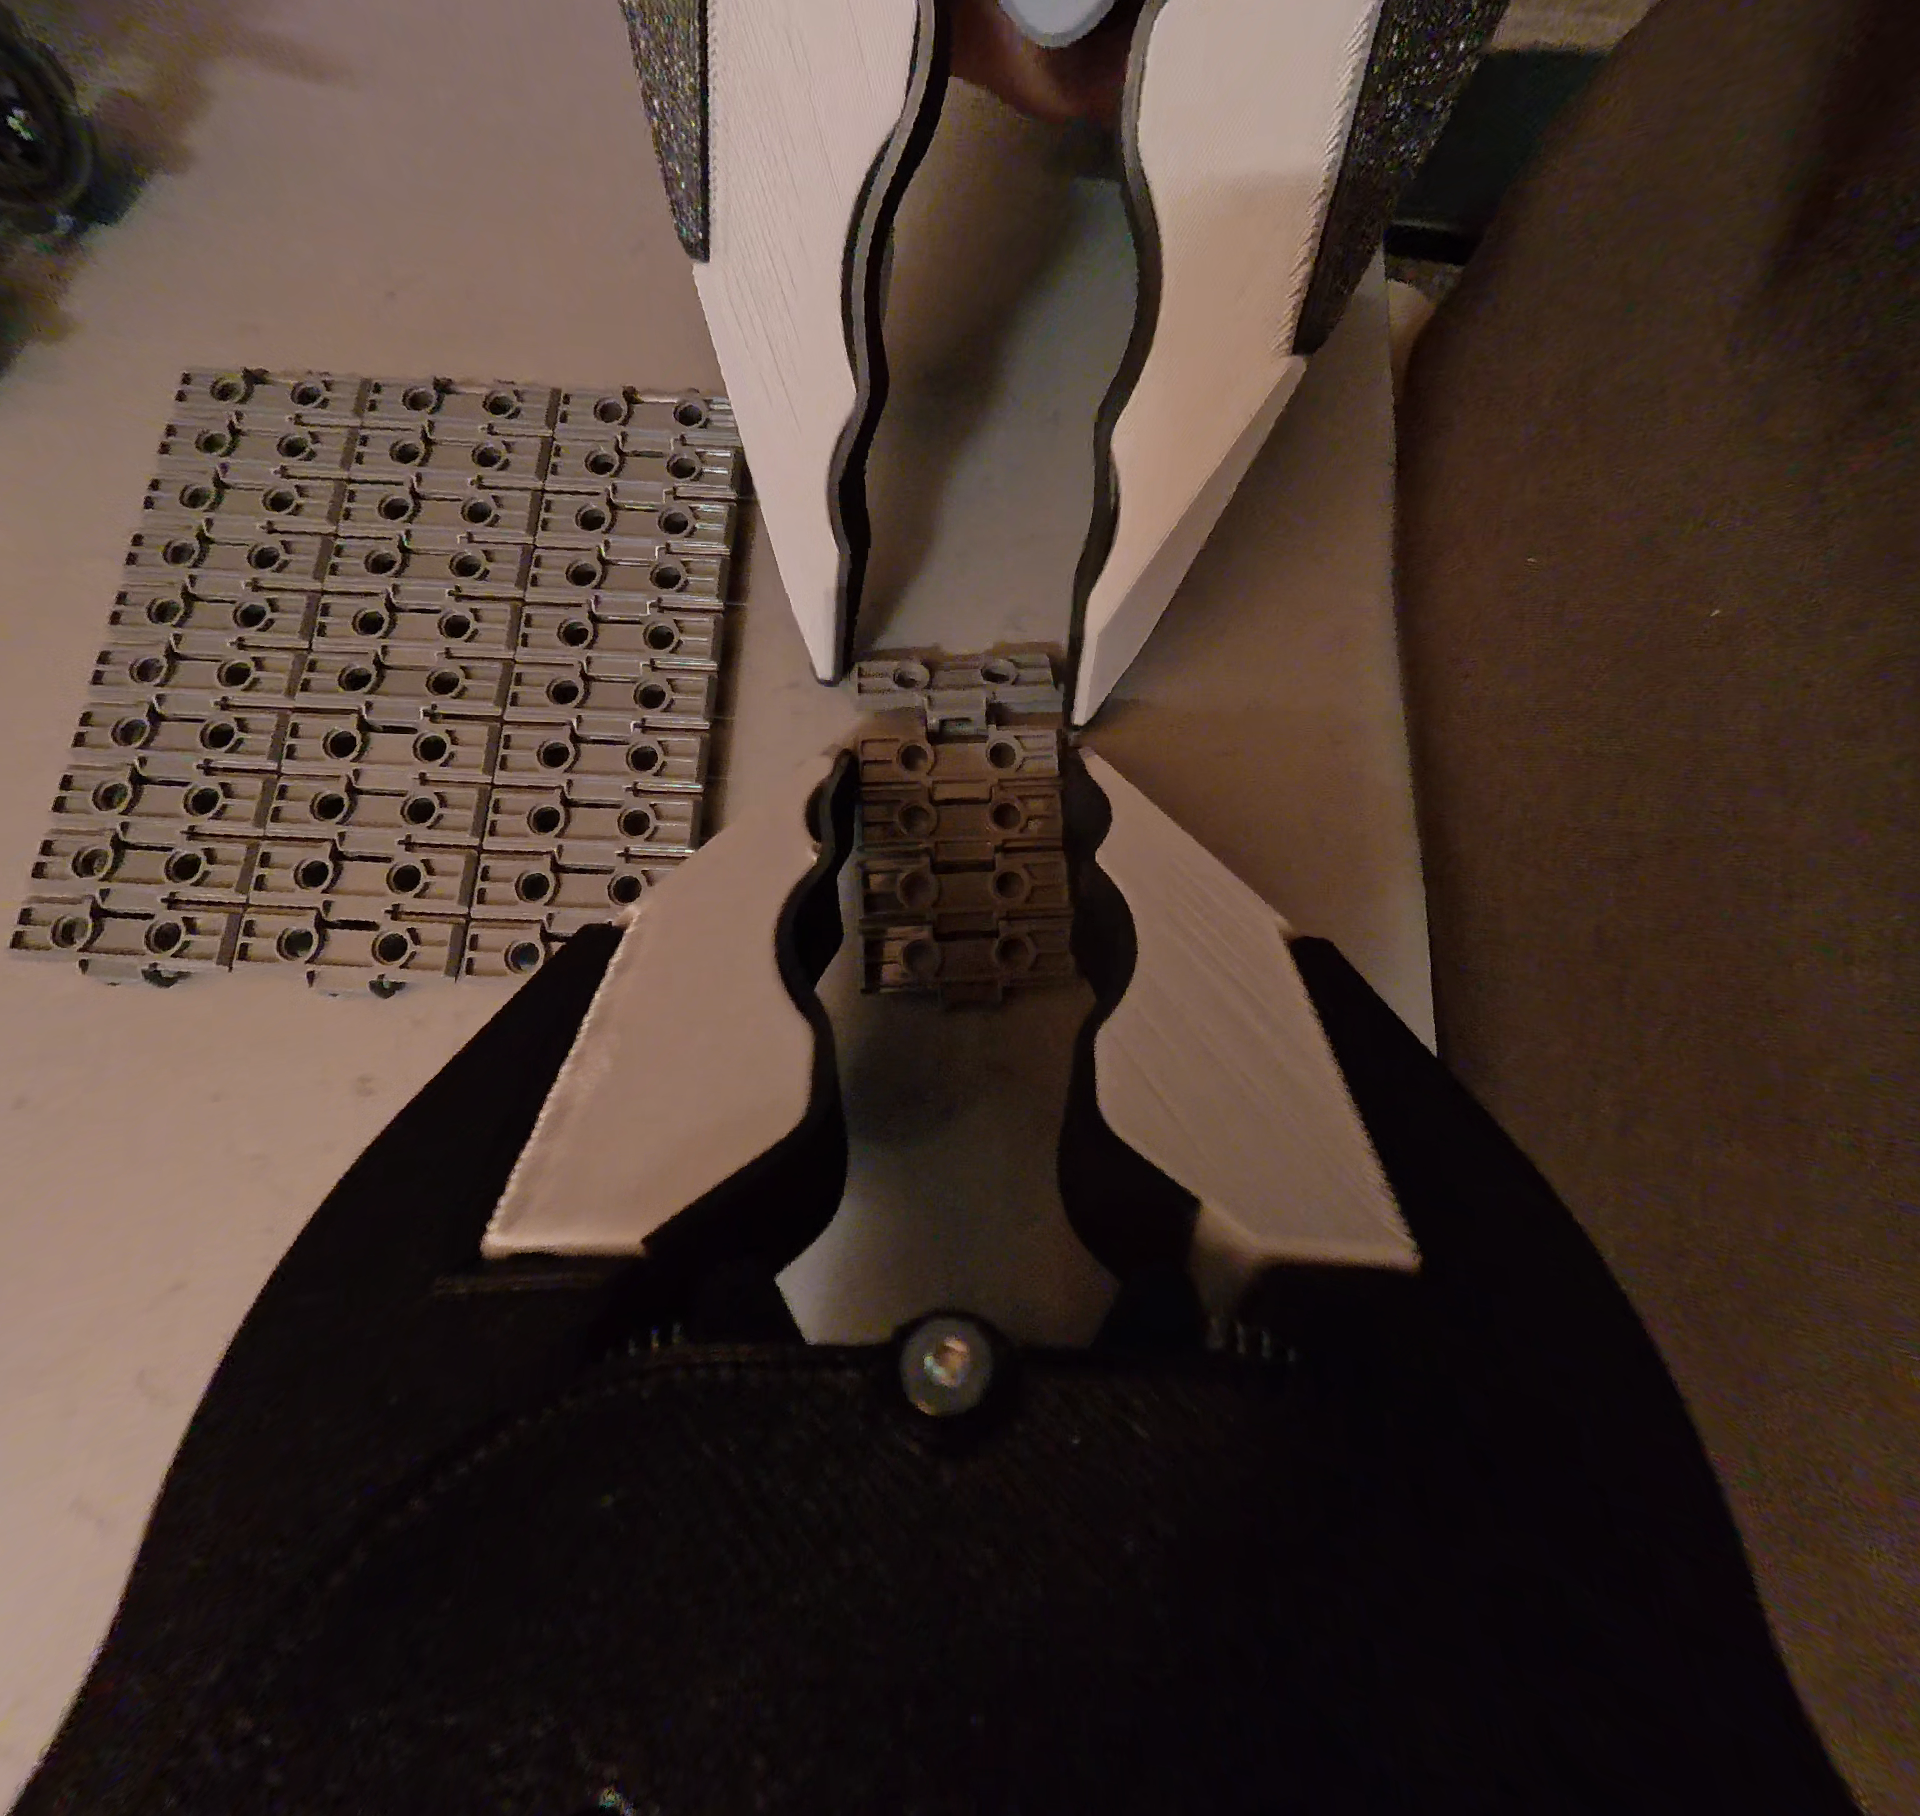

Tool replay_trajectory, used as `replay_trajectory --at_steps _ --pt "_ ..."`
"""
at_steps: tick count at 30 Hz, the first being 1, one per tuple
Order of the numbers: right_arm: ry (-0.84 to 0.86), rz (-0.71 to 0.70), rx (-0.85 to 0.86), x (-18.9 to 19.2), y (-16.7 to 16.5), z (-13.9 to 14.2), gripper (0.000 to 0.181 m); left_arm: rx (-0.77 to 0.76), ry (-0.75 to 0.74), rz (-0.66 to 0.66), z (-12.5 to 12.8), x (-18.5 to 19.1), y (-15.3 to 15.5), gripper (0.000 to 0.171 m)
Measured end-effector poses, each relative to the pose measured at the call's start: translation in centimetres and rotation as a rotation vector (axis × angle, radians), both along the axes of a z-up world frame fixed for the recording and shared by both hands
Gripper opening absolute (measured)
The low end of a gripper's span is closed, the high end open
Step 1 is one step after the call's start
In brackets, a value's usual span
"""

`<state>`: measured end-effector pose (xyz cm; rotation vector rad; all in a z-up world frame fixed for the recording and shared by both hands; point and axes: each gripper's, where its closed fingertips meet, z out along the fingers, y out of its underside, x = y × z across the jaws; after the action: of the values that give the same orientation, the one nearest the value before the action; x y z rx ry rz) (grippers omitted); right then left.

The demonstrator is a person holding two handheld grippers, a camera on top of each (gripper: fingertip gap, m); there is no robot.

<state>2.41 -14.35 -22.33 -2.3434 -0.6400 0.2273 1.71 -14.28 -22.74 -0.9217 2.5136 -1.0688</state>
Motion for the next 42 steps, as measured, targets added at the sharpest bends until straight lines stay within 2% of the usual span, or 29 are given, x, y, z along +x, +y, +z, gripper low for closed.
replay_trajectory --at_steps 2,6,10,17,24,30,42 --pt "-0.015 -0.002 0.007 0.1 -0.1 0.2 0.051 -0.001 0.000 0.000 0.0 0.0 0.0 0.039" --pt "0.035 -0.014 0.057 0.3 0.1 1.7 0.048 -0.004 0.004 0.000 0.0 0.0 0.0 0.039" --pt "0.030 -0.021 0.110 0.9 0.5 2.1 0.000 -0.005 0.005 0.000 0.0 0.0 0.0 0.039" --pt "0.008 0.067 0.047 -0.3 0.0 0.6 0.000 -0.017 0.017 0.000 0.0 0.0 0.0 0.039" --pt "0.099 -0.038 -0.112 -0.3 0.0 0.5 0.000 -0.017 0.010 0.003 0.1 0.1 0.0 0.038" --pt "-0.037 -0.062 -0.193 -0.3 0.1 0.3 0.000 -0.038 0.028 0.003 0.2 0.1 0.0 0.037" --pt "-0.091 -0.030 -0.301 -0.1 0.7 0.2 0.000 -0.022 0.005 0.019 0.2 0.3 0.3 0.037"
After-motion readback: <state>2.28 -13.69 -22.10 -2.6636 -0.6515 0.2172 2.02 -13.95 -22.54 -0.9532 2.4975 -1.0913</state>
